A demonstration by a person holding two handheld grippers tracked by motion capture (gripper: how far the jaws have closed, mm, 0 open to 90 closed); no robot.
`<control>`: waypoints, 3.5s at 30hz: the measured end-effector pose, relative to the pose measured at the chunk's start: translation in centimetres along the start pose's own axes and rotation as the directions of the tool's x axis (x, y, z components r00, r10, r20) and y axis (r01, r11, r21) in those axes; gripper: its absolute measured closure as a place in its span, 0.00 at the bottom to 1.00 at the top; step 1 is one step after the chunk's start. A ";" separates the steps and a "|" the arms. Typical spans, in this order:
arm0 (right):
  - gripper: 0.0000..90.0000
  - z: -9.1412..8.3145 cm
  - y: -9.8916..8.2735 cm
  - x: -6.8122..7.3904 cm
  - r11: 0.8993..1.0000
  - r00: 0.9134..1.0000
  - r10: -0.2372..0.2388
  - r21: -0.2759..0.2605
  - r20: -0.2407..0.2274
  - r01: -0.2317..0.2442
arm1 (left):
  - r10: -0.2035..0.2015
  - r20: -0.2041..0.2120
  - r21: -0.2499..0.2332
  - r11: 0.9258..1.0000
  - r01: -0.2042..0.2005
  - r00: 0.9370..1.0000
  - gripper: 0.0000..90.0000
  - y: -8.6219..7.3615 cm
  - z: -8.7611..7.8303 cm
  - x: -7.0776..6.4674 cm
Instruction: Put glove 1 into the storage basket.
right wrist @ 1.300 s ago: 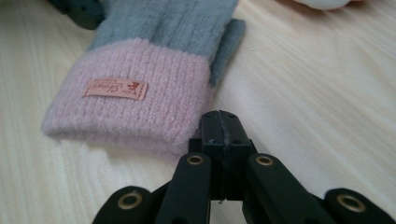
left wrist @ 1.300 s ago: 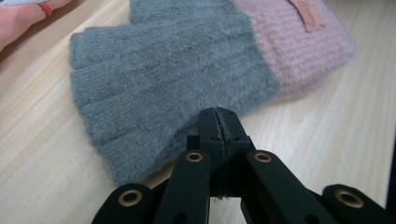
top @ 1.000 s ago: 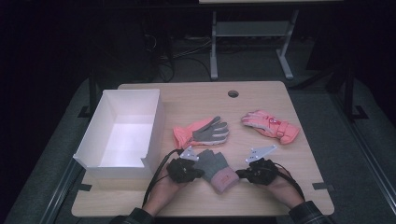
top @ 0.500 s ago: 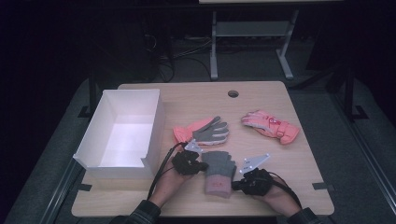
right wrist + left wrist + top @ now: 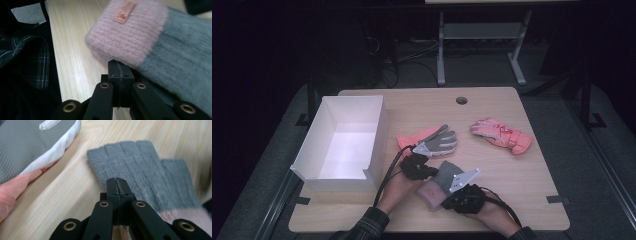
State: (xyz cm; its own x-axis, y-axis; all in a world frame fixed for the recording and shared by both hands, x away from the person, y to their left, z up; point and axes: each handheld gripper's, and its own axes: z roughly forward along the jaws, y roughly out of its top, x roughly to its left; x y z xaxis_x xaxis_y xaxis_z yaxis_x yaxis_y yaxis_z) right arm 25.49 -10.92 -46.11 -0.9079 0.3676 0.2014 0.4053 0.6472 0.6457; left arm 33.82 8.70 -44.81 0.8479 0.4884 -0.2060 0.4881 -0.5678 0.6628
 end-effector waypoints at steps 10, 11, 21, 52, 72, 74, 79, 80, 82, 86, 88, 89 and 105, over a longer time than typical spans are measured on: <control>0.89 -2.3 -1.2 -0.6 0.998 0.999 0.041 -0.043 0.021 -0.040 | -0.033 0.023 -0.057 0.998 0.034 0.999 0.86 0.2 -2.1 0.0; 0.86 -2.8 -1.5 -0.8 0.998 0.998 0.046 -0.054 0.036 -0.044 | -0.043 0.033 -0.048 0.998 0.045 0.999 0.78 0.3 -2.2 0.0; 0.42 -5.8 -4.2 -2.5 0.983 0.971 0.162 -0.116 0.177 -0.143 | -0.010 0.045 0.014 1.000 0.010 0.999 0.24 -0.1 -2.1 -2.3; 0.16 -7.6 -5.9 -4.2 0.965 0.916 0.243 -0.175 0.320 -0.194 | 0.072 -0.027 0.116 0.991 -0.068 0.997 0.13 -1.1 2.0 -4.2; 0.15 -7.6 -5.9 -4.3 0.961 0.913 0.250 -0.196 0.321 -0.195 | 0.051 0.079 0.157 0.986 -0.063 0.996 0.61 -0.2 1.6 -4.4; 0.15 -7.6 -5.9 -4.3 0.961 0.914 0.249 -0.196 0.322 -0.193 | 0.049 0.081 0.158 0.986 -0.062 0.995 0.62 -0.1 1.5 -4.4; 0.15 -7.9 -6.0 -4.4 0.958 0.909 0.261 -0.205 0.325 -0.202 | 0.045 0.098 0.148 0.987 -0.059 0.994 0.64 0.1 1.1 -4.2; 0.15 -7.9 -6.0 -4.4 0.958 0.909 0.261 -0.205 0.325 -0.202 | 0.042 0.100 0.146 0.988 -0.057 0.994 0.64 0.1 1.0 -4.2; 0.15 -7.9 -6.0 -4.3 0.956 0.909 0.266 -0.212 0.322 -0.204 | 0.046 0.099 0.148 0.987 -0.060 0.994 0.64 0.2 0.7 -4.1; 0.15 -7.7 -5.9 -4.3 0.955 0.908 0.267 -0.211 0.322 -0.206 | 0.034 0.109 0.138 0.989 -0.049 0.993 0.64 0.6 -0.2 -4.0; 0.15 -7.7 -6.0 -4.3 0.955 0.909 0.268 -0.211 0.320 -0.207 | 0.028 0.107 0.135 0.990 -0.043 0.994 0.64 0.9 -0.8 -3.9; 0.15 -7.7 -6.0 -4.3 0.955 0.909 0.267 -0.211 0.319 -0.207 | 0.022 0.103 0.132 0.991 -0.035 0.994 0.64 1.0 -1.2 -3.8; 0.15 -7.9 -6.1 -4.6 0.951 0.901 0.279 -0.226 0.332 -0.211 | 0.002 0.041 0.063 0.998 -0.005 0.999 0.64 4.5 -7.0 -2.7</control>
State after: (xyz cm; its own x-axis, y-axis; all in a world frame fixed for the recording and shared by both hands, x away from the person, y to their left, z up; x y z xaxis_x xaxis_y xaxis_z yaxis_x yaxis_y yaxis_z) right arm 26.32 -21.83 -45.10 -0.6697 0.7333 0.1171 0.5529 0.3872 0.7378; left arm 32.24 9.48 -36.22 0.8568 0.4597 -0.2338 0.4961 -0.6108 0.6171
